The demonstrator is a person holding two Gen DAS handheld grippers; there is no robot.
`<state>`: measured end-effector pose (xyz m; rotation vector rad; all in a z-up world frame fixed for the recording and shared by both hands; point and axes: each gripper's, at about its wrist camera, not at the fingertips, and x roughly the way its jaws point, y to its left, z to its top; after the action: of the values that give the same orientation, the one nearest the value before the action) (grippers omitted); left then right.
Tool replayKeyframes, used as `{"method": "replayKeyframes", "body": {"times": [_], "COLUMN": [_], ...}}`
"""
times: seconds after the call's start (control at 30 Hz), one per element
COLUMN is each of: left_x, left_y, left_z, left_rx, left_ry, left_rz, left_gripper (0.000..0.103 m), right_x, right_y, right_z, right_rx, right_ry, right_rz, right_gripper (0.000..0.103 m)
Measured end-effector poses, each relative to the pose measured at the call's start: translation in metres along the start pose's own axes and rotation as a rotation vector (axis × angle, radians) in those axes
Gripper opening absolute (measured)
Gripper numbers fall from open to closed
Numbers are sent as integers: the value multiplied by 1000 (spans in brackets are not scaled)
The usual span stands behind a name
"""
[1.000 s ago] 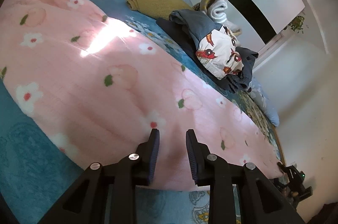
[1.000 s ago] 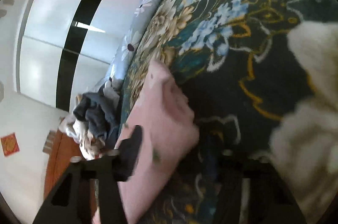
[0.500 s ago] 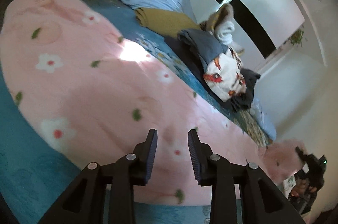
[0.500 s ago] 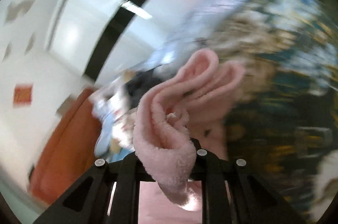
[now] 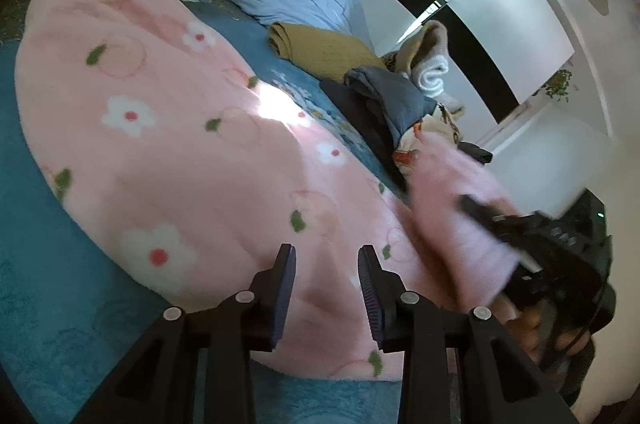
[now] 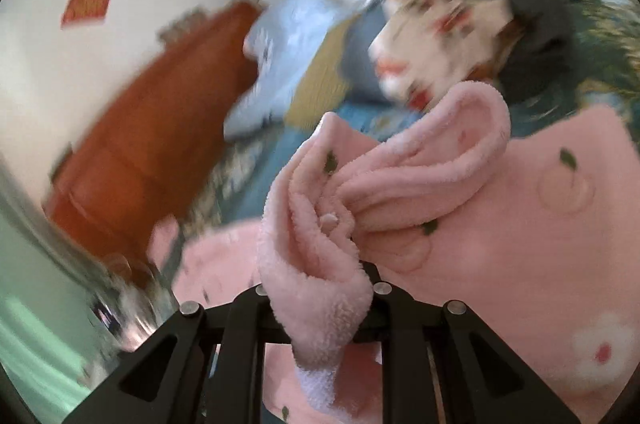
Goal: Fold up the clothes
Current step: 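Lay the fleece edge over the blanket and open the right gripper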
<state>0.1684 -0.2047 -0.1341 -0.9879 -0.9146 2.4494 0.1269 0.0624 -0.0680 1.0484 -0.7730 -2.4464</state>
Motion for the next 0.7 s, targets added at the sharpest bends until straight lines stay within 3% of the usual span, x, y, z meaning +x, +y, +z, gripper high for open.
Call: {"method": "replayKeyframes", "body": {"times": [0.17,0.2,0.33,0.47,0.7], "left_x": [-1,-1,0,0,21], "left_y": [6,7,8,3,-47], "left_z": [1,1,1,-1,5], "left_rx": [-26,-32,-37,-23,85], "left_ry": [5,6,13,16,54], "left_rz": [-27,-33,-45,-48,-114], "left_gripper": [37,38,40,42,47], "right_x": [43,46,37,3,-44], "right_y": [15,13,10,7,-39], "right_z": [-29,-29,-29,-33,-20], "right_rx": [-97,-96,-114,-172,-64], "right_ry": [125,136,136,72,-11], "right_rz": [-83,-75,32,29,-11], "right_gripper": [21,25,57,58,58]}}
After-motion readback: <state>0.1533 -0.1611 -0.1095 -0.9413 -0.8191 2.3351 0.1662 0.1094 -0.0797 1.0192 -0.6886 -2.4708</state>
